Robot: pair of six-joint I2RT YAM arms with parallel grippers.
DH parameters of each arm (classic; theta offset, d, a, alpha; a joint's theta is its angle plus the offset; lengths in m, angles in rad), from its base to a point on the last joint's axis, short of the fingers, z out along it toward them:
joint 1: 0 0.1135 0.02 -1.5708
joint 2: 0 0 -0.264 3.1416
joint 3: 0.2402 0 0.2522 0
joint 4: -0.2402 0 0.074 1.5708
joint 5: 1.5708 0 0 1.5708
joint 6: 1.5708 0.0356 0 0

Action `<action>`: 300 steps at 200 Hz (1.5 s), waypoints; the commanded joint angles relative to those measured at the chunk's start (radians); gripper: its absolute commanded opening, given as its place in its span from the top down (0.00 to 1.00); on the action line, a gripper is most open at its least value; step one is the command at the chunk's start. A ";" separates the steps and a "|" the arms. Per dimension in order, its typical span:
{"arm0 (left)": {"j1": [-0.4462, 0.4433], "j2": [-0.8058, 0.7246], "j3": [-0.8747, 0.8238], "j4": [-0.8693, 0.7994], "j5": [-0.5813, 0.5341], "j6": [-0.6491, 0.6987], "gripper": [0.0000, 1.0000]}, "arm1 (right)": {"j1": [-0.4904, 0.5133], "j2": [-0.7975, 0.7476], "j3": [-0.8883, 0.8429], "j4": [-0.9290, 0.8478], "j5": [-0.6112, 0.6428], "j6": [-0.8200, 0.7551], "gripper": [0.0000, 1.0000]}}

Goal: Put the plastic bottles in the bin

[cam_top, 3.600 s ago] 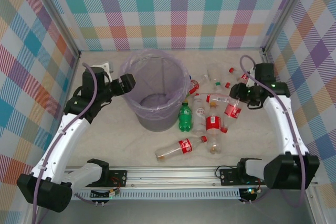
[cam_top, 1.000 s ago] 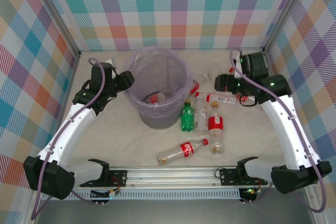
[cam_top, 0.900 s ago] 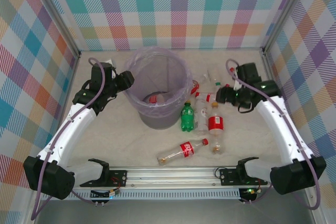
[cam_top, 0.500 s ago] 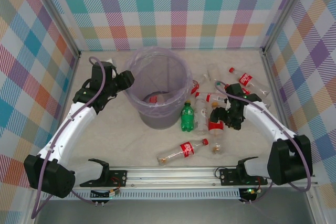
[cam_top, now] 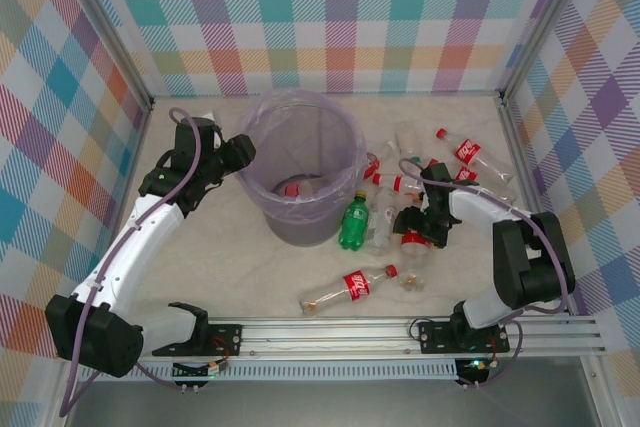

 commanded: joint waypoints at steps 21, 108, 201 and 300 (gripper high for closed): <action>-0.007 0.030 0.018 -0.044 -0.024 0.006 0.43 | -0.011 -0.088 0.029 -0.062 0.030 -0.005 0.30; -0.008 0.021 0.004 -0.031 -0.015 0.014 0.42 | -0.023 -0.354 0.173 -0.277 0.069 -0.040 0.37; -0.007 0.028 0.001 -0.015 0.014 0.020 0.42 | 0.012 -0.367 0.766 -0.195 -0.003 -0.109 0.40; -0.008 0.028 0.008 -0.023 0.020 0.010 0.42 | 0.491 0.185 1.346 -0.117 -0.004 -0.209 0.41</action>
